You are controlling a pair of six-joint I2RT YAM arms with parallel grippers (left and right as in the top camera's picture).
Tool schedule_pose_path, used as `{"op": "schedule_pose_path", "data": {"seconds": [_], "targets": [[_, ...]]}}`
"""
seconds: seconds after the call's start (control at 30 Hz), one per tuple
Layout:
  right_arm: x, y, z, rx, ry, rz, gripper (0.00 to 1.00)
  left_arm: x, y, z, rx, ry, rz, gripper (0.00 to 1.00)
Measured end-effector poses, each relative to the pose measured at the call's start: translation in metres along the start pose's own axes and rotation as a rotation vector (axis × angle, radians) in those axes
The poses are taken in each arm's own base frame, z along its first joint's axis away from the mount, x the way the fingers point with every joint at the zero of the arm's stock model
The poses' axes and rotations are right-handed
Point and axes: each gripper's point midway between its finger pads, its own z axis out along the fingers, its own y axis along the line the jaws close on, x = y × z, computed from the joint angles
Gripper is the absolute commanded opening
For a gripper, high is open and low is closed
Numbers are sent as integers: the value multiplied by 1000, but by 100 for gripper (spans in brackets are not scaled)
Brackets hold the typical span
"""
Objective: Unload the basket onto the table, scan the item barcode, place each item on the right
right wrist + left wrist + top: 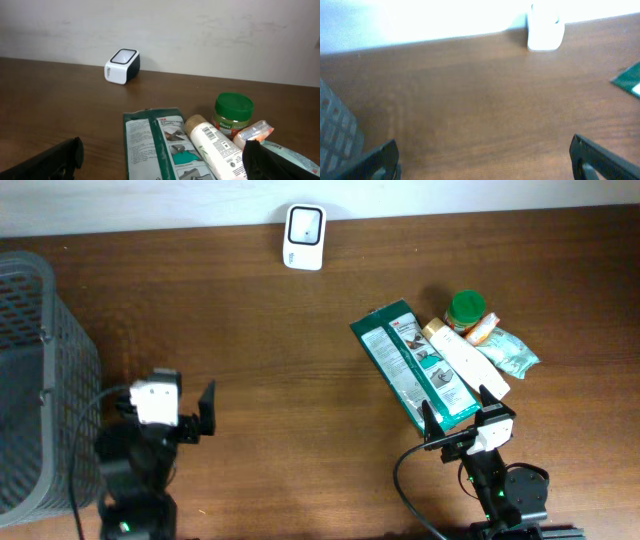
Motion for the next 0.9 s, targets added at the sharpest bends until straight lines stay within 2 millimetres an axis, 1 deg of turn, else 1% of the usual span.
{"op": "schedule_pose_path", "data": {"seconds": [0.03,0.07,0.17,0.23,0.37,0.5,0.6,0.63,0.7,0.8,0.87,0.9], "targets": [[0,0,0,0,1,1,98,2,-6,-5,5,-56,15,99],[0,0,0,0,2,1,98,10,-11,-9,10,-102,28,99],[0,0,0,0,1,0,98,22,-16,-17,3,-185,44,99],[0,0,0,0,0,0,98,27,-18,-20,-2,-216,50,99],[0,0,0,0,0,0,98,21,-18,-26,-13,-287,63,99],[0,0,0,0,1,1,98,28,-19,-27,-16,-308,67,99],[0,0,0,0,1,0,98,19,-19,-34,-24,-355,75,99],[0,0,0,0,1,0,98,19,-19,-35,-24,-356,75,99],[0,0,0,0,1,1,98,25,-20,-35,-22,-339,72,99],[0,0,0,0,0,1,98,25,-20,-37,-22,-341,73,99],[0,0,0,0,1,1,98,38,-21,-33,-13,-286,63,99],[0,0,0,0,1,1,98,39,-22,-33,-13,-283,62,99]]}}
